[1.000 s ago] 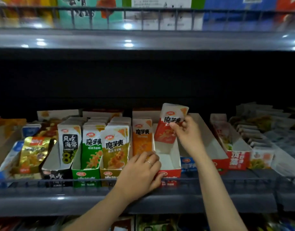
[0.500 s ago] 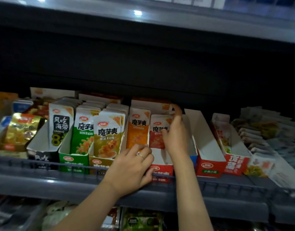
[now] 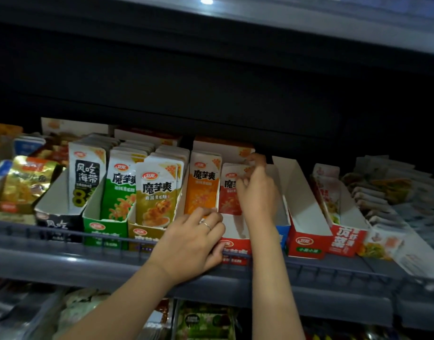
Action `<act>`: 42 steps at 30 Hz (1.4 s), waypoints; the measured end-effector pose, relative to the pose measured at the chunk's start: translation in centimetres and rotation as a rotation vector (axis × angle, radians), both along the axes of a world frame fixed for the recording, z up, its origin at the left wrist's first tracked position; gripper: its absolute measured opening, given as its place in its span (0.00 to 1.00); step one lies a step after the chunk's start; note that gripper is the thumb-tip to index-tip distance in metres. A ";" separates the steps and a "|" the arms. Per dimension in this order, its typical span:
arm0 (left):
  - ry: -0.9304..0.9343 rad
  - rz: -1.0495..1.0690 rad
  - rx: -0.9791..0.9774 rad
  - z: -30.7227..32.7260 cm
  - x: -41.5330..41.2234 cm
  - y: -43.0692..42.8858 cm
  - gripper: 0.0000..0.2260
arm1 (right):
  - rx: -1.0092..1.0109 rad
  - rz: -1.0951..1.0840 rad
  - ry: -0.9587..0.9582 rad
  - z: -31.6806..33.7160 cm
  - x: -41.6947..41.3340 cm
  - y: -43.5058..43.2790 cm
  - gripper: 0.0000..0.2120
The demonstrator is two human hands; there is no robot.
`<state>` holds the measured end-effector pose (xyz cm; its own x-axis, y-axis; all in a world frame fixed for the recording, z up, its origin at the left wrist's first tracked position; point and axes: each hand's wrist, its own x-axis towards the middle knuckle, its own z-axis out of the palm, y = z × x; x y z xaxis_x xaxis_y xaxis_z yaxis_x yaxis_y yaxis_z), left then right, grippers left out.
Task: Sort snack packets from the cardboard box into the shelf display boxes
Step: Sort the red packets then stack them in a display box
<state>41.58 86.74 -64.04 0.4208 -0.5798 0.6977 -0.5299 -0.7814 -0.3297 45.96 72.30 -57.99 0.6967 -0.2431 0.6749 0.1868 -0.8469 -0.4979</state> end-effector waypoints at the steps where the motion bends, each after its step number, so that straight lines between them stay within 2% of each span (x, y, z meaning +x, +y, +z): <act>1: -0.002 0.002 0.003 0.0 0.0 0.0 0.13 | -0.026 0.042 0.005 -0.1 0.1 0.0 0.18; 3: -0.003 0.004 0.008 0.0 0.0 0.0 0.13 | -0.148 0.079 0.066 -0.5 0.2 -0.1 0.17; 8: -0.017 0.000 0.002 0.0 0.1 0.0 0.13 | -0.399 0.051 0.250 -0.5 0.2 -0.2 0.29; 20: -0.006 0.004 0.007 -0.1 0.3 0.0 0.13 | -0.422 0.065 0.417 0.3 -0.2 0.1 0.33; 27: 0.012 -0.002 0.007 -0.2 0.3 0.1 0.13 | -0.216 0.186 0.270 0.3 -0.2 -0.5 0.25; 30: 0.016 -0.008 0.008 -0.1 0.2 0.1 0.13 | -0.149 0.197 0.131 0.6 -0.5 -0.6 0.17; 33: 0.019 -0.012 0.007 -0.2 0.2 0.1 0.13 | -0.165 0.200 0.101 1.2 -1.2 -0.9 0.11; 39: 0.069 -0.021 0.025 0.4 -0.4 0.3 0.13 | -0.256 0.258 0.275 2.3 -4.4 -0.5 0.11; 42: 0.076 -0.027 0.029 0.8 -0.8 0.4 0.15 | -0.356 0.318 0.196 2.1 -7.2 0.6 0.08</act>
